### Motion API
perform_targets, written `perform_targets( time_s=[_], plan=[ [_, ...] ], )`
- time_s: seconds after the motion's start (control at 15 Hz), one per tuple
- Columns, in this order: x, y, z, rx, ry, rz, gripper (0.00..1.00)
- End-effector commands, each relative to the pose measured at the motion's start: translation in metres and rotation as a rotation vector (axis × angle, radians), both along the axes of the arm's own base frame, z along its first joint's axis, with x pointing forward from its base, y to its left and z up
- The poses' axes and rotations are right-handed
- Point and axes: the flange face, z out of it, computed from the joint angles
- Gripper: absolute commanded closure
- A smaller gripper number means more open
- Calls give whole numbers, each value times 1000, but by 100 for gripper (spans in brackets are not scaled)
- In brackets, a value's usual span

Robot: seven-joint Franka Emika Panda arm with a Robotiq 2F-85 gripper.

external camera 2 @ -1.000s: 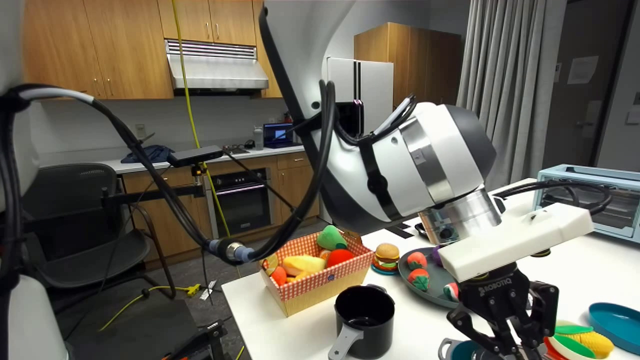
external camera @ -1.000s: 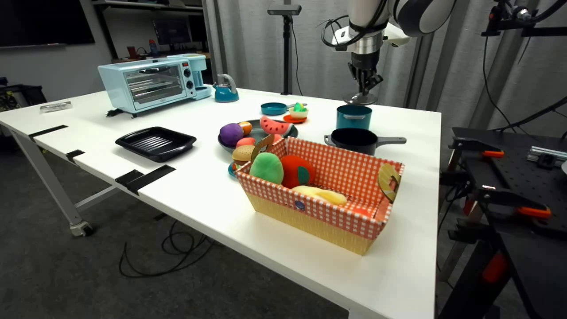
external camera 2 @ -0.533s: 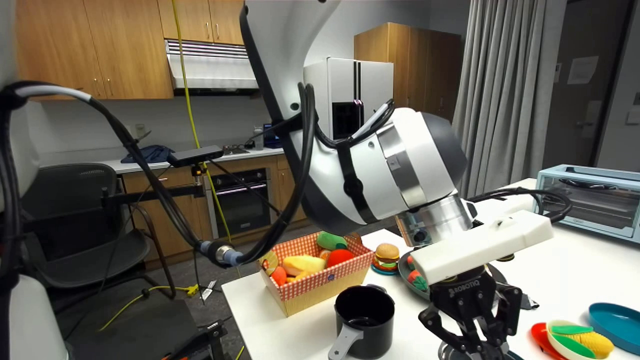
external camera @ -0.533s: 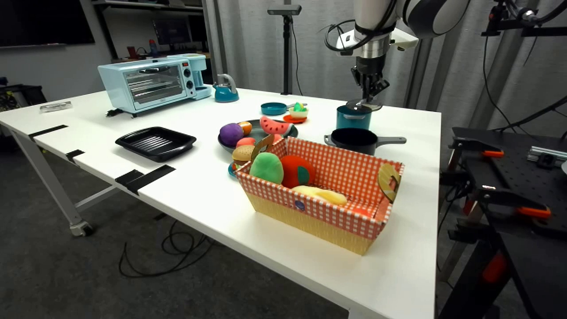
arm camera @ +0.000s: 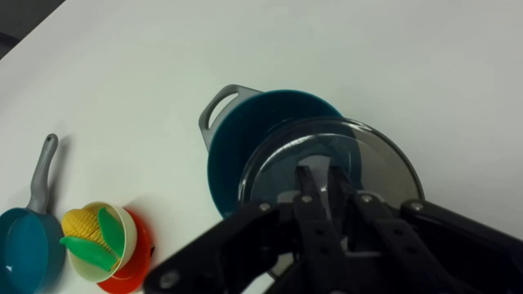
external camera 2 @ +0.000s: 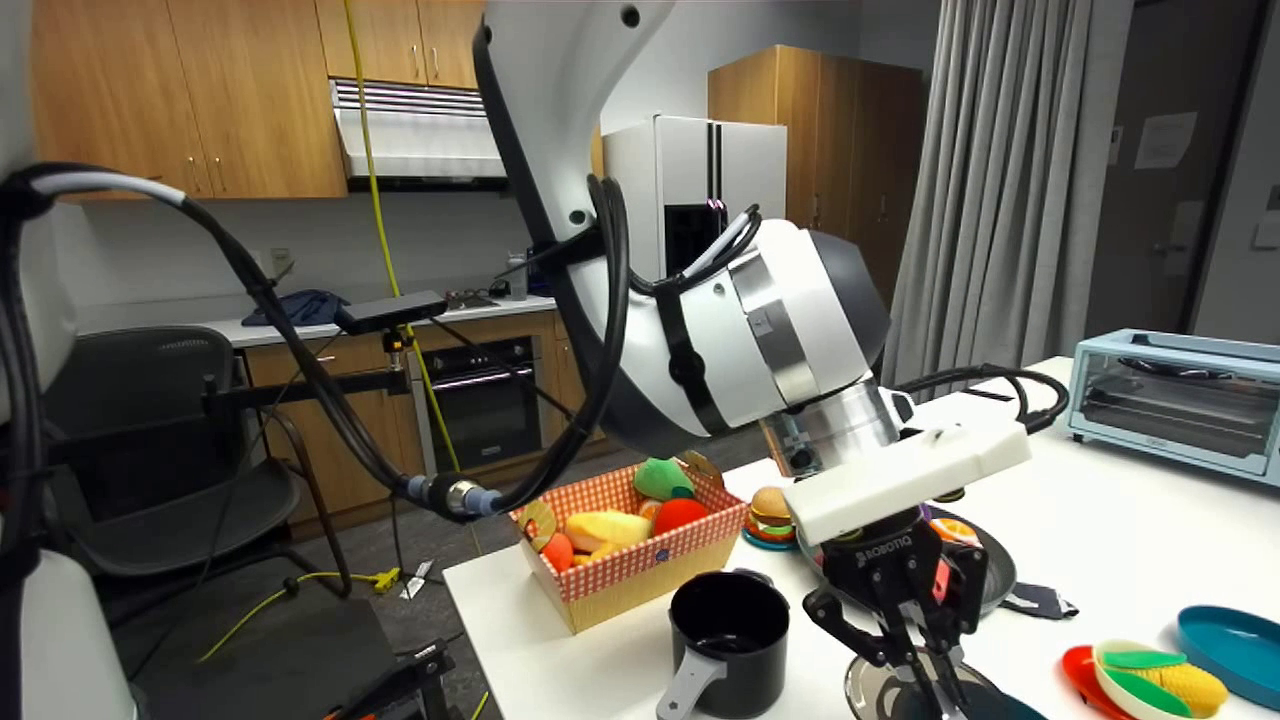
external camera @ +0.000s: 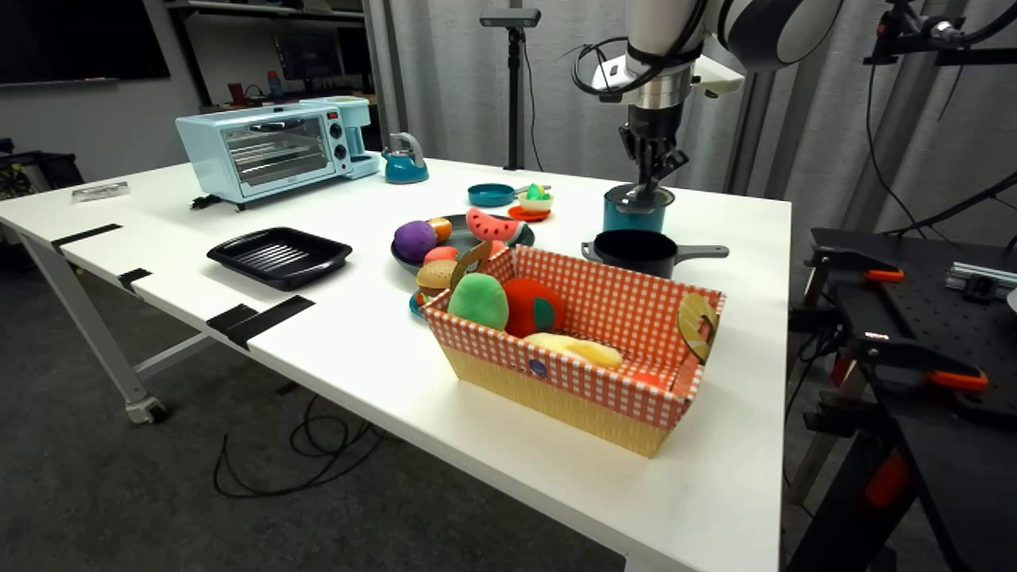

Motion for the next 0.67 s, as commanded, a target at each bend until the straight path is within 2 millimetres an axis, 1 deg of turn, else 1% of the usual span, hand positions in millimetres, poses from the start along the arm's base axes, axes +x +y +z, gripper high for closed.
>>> perform_targets(
  time_s=[0.0,0.6],
  plan=[
    [8,5,8,3,-39,-34,96],
    [27,-4,15,1,-73,-88,96]
  ],
)
